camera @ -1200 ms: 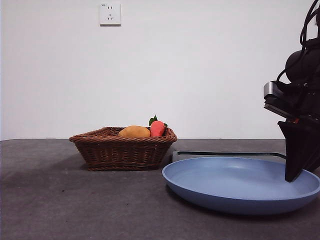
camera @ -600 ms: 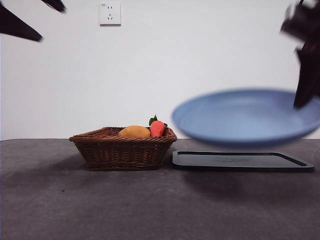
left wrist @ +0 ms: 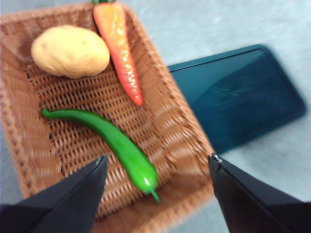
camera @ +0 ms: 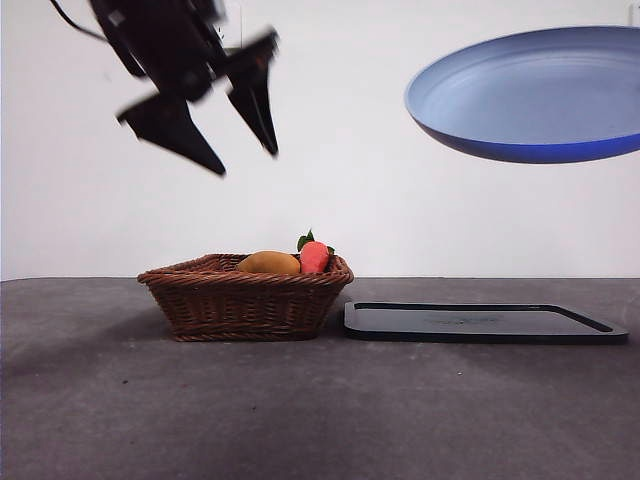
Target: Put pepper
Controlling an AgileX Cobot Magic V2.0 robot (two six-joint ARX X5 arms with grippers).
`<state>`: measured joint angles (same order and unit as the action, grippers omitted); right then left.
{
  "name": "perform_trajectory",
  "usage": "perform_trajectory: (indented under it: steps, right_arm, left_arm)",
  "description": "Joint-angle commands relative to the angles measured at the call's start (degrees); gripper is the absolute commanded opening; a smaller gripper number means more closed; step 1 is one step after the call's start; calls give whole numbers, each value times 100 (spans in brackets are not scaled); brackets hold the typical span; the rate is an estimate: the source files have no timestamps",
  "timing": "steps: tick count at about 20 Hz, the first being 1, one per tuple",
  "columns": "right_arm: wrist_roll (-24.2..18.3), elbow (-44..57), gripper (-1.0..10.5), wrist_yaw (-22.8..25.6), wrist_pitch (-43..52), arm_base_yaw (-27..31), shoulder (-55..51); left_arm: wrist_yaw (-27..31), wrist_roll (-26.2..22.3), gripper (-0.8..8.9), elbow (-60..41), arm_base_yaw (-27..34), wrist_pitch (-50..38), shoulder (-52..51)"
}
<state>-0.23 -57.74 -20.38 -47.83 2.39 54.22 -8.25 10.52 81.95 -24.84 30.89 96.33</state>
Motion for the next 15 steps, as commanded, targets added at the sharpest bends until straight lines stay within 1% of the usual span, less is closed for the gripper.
perform_trajectory:
  steps: [1,4,6,11,15]
  right_arm:
    - [81,-83,5,-28,68,26,11]
    - [81,-83,5,-50,70,22,15]
    - [81,-83,5,-55,66,22,15]
    - [81,-83,5,-72,66,15,15]
    - [81,-83,6,-74,63,15,15]
  left_arm:
    - [90,160,362,514,-37,273,752]
    - [107,214,362,920,-76,411,1423]
    - [278,315,362,940,-111,315,1659]
    - [525,348,362,940,-114,306,2033]
    - [549,345,362,940,-146,260,2170]
